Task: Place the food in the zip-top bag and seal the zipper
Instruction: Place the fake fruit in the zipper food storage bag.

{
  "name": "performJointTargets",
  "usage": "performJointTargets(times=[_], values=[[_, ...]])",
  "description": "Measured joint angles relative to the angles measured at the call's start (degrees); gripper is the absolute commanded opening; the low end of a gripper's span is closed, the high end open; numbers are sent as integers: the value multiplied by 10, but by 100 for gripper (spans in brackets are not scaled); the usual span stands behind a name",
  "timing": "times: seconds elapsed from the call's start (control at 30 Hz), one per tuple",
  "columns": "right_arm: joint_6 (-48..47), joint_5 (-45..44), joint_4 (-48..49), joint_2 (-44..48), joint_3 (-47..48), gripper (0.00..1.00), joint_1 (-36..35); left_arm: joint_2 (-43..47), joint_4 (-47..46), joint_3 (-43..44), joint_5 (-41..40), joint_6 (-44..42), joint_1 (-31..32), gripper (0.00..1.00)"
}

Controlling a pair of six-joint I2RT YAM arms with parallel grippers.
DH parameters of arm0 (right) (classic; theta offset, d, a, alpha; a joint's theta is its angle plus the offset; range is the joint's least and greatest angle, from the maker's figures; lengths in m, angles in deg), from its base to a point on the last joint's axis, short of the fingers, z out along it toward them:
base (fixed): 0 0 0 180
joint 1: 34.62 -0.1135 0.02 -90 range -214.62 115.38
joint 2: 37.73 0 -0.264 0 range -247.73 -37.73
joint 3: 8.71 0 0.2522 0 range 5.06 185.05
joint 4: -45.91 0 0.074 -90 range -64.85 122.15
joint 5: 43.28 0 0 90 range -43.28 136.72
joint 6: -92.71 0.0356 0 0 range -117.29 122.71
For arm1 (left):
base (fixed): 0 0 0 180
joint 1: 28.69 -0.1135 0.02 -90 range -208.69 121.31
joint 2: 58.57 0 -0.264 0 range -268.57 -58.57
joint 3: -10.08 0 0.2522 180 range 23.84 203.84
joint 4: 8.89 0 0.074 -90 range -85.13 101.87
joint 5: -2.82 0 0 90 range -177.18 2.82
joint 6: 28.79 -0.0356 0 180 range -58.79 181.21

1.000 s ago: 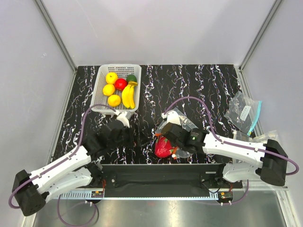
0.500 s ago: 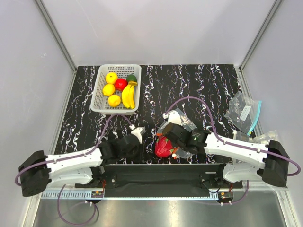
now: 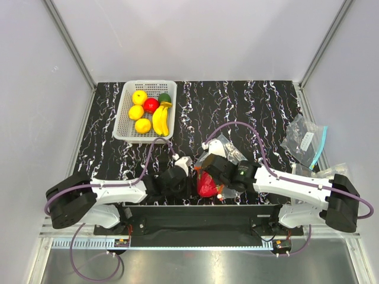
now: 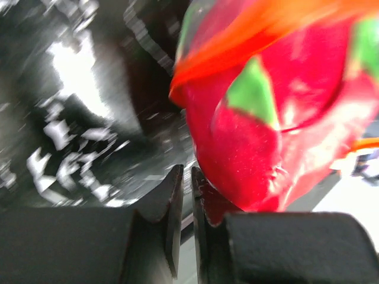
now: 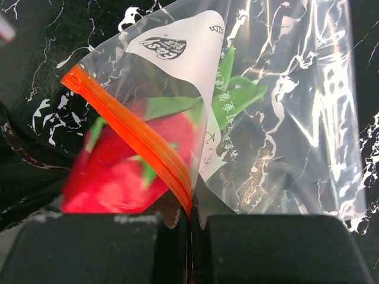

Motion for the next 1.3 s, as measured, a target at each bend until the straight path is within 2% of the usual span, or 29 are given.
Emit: performJointTargets(times=[0.13,0.27,0.37,0.6,0.77,0.87,0.97,1.17,1.3], values=[[0,5,0,-4,0,0,0,0,-63,1,-4,19,6,16],[-4,3,0,-13,0,1,-2,0,-88,7,-6,33,14,20],[-7,3,0,-17,3,10,-3,-7,-104,12,-3,41,22,23],[-9,-2,-1,-18,4,12,-3,-25,-115,18,-10,52,28,32],[-4,-2,-11,-16,8,13,-9,34,-84,7,-75,59,46,38],[3,-2,-24,-16,13,13,-11,80,-70,-7,-122,66,58,53],[7,-2,-31,-16,15,13,-12,101,-47,-10,-178,75,86,61],[10,-1,-32,-16,16,13,-12,59,3,23,-264,67,126,65],[13,0,-35,-10,16,13,-12,38,8,37,-304,67,133,62]])
